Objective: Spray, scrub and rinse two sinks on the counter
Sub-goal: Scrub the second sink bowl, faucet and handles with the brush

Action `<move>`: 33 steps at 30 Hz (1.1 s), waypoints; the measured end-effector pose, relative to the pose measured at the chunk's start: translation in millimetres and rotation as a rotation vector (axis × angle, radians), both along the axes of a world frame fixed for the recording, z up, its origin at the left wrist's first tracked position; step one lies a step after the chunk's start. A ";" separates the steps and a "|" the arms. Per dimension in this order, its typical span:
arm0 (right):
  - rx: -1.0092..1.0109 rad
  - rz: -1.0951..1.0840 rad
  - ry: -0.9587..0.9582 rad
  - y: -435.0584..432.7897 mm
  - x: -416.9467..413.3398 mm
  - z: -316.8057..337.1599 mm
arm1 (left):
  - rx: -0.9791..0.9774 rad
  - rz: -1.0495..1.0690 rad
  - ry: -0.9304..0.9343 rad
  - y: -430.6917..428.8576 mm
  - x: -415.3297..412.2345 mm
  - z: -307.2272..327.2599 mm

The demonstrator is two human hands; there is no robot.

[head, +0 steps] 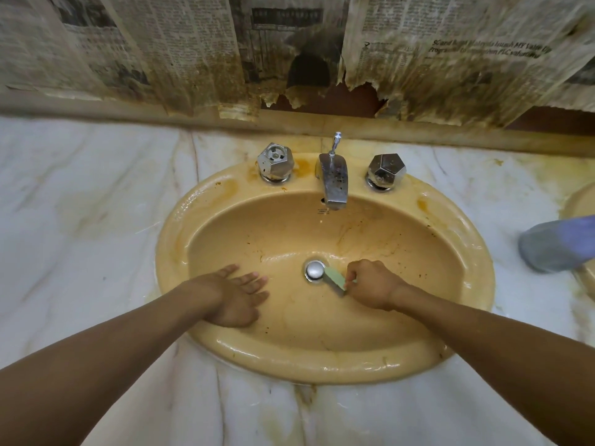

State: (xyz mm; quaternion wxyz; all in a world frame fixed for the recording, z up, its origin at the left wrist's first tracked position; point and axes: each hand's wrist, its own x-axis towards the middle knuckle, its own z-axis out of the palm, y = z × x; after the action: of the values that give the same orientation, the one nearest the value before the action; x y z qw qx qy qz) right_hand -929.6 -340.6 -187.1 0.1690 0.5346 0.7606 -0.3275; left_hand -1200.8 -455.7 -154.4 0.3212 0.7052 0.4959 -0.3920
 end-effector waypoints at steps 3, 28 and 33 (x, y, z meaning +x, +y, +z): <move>0.087 0.016 0.031 1.2 -20.2 -1.9 | -0.010 0.014 -0.015 1.8 2.5 -3.8; 0.315 0.402 0.495 -13.3 -79.2 -38.5 | 0.799 0.056 -0.240 -51.5 -71.4 20.3; 0.160 0.573 0.480 -19.5 -61.6 -33.8 | 0.809 0.059 -0.263 -50.7 -68.9 22.0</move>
State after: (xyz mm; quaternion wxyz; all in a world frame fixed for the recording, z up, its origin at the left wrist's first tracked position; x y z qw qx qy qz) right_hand -991.2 -360.1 -220.9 0.0287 0.2197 0.9203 -0.3225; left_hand -1269.7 -506.4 -132.4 0.0903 0.8039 0.5845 -0.0631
